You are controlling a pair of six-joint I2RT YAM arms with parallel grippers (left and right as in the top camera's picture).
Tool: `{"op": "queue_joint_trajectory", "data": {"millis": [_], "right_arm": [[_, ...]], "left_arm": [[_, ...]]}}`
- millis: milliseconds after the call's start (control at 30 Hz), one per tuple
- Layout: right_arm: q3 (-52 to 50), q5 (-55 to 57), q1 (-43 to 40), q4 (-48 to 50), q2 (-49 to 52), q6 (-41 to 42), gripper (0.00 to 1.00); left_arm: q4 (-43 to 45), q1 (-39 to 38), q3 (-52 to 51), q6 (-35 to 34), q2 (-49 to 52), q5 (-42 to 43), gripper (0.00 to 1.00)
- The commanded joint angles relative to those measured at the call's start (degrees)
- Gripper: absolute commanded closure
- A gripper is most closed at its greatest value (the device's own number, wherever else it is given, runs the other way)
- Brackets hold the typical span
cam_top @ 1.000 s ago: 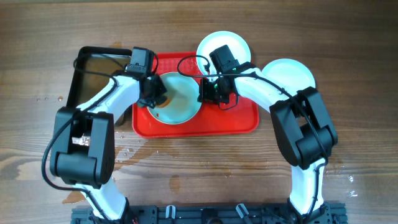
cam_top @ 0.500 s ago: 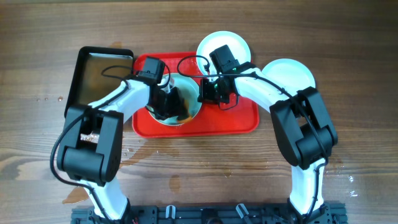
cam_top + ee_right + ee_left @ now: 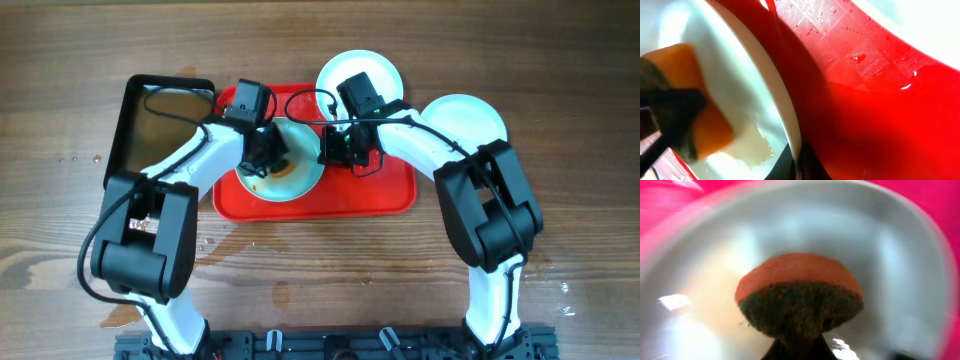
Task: Clean dirty plates on tray and stack at the side
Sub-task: 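Scrub the tilted plate with the sponge in the left gripper, then lift the scrubbed plate with the right gripper and carry it right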
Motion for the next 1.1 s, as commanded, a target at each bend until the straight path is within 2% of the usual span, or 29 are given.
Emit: {"op": "queue_joint_trajectory", "data": {"millis": [0, 133, 433, 500, 633, 733, 833, 933, 1067], "right_arm": [[0.5, -1.4, 0.0, 0.2, 1.7, -0.7, 0.96], [0.5, -1.4, 0.0, 0.1, 1.7, -0.7, 0.96], [0.5, -0.7, 0.0, 0.4, 1.7, -0.6, 0.96], [0.5, 0.0, 0.0, 0.6, 1.7, -0.4, 0.94], [0.5, 0.2, 0.1, 1.0, 1.7, -0.3, 0.75], [0.5, 1.9, 0.5, 1.4, 1.7, 1.6, 0.73], [0.5, 3.7, 1.4, 1.7, 1.7, 2.1, 0.76], [0.5, 4.6, 2.2, 1.6, 1.7, 2.5, 0.95], [0.5, 3.9, 2.3, 1.1, 1.6, 2.4, 0.96]], "left_arm": [[-9.5, 0.4, 3.4, -2.3, -0.3, -18.7, 0.96], [-15.7, 0.4, 8.5, -2.3, -5.0, -22.6, 0.96], [-22.4, 0.6, 10.3, -1.8, -14.6, -19.1, 0.96], [-24.0, 1.2, 10.3, -1.8, -15.1, -19.1, 0.96], [-25.3, 3.6, 10.3, -0.3, -15.0, -19.1, 0.96], [-25.5, 6.0, 10.3, -0.3, -15.0, -19.1, 0.96], [-25.4, 8.4, 10.3, -0.3, -15.0, -19.1, 0.96], [-25.4, 10.3, 10.3, -0.3, -14.8, -19.1, 0.96], [-25.4, 10.9, 10.3, -0.3, -14.0, -18.9, 0.96]]}}
